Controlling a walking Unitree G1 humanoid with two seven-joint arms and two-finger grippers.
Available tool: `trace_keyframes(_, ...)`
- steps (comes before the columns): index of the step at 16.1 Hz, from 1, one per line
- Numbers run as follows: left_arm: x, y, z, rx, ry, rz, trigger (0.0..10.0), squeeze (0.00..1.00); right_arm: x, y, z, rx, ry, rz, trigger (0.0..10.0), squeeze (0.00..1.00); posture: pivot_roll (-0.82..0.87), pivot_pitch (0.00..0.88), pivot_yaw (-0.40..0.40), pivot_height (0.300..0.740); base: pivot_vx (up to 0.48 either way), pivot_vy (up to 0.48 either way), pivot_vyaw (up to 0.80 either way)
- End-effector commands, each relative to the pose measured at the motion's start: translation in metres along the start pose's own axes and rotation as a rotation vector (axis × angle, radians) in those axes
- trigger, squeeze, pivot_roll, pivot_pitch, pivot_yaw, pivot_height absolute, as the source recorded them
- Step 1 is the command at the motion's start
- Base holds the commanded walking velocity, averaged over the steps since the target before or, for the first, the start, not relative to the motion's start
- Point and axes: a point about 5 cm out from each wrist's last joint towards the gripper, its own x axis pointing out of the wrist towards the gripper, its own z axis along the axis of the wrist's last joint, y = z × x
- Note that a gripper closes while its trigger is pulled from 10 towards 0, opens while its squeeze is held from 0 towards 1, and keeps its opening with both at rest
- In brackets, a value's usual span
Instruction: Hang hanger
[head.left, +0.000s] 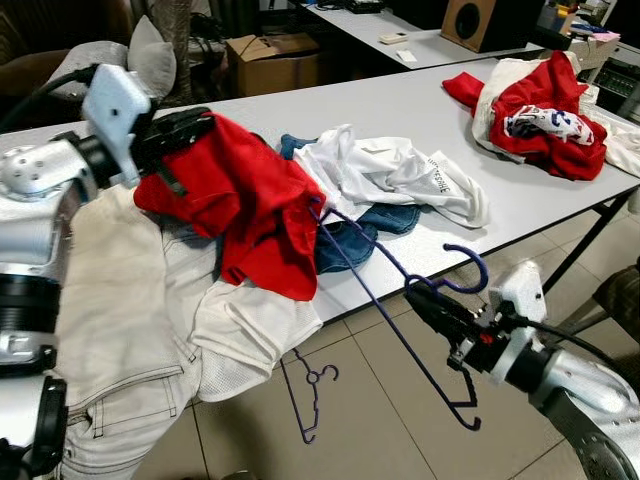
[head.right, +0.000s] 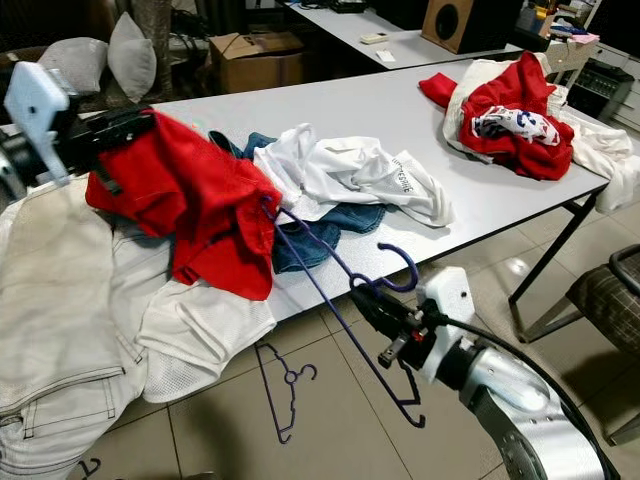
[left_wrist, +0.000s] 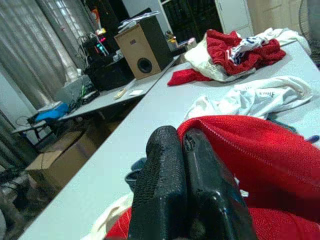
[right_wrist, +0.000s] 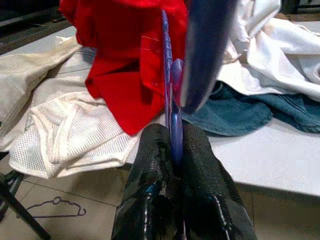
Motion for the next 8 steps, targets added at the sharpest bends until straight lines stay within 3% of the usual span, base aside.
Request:
trace_keyframes(1, 0.001, 0.002, 0.012, 0.020, -0.031, 0.002, 0.0, 0.00, 0.003, 0.003, 0.001, 0.014, 0.015, 0.062, 10.0, 0.00, -0.08, 0.000, -0.029, 0.740, 0.000, 0.000, 0.00)
trace_keyframes(3, 0.005, 0.002, 0.016, 0.019, -0.037, 0.011, 0.0, 0.00, 0.007, 0.011, 0.001, 0.036, 0.032, 0.153, 10.0, 0.00, -0.07, 0.000, -0.033, 0.740, 0.000, 0.000, 0.00)
trace_keyframes(5, 0.009, 0.001, 0.019, 0.004, -0.050, 0.014, 0.0, 0.00, 0.012, 0.012, -0.004, 0.038, 0.062, 0.169, 10.0, 0.00, -0.07, 0.000, -0.033, 0.740, 0.000, 0.000, 0.00)
trace_keyframes(8, 0.010, 0.000, 0.027, -0.022, -0.074, -0.004, 0.0, 0.00, 0.025, 0.002, -0.009, 0.046, 0.070, 0.097, 10.0, 0.00, -0.06, 0.000, -0.028, 0.740, 0.000, 0.000, 0.00)
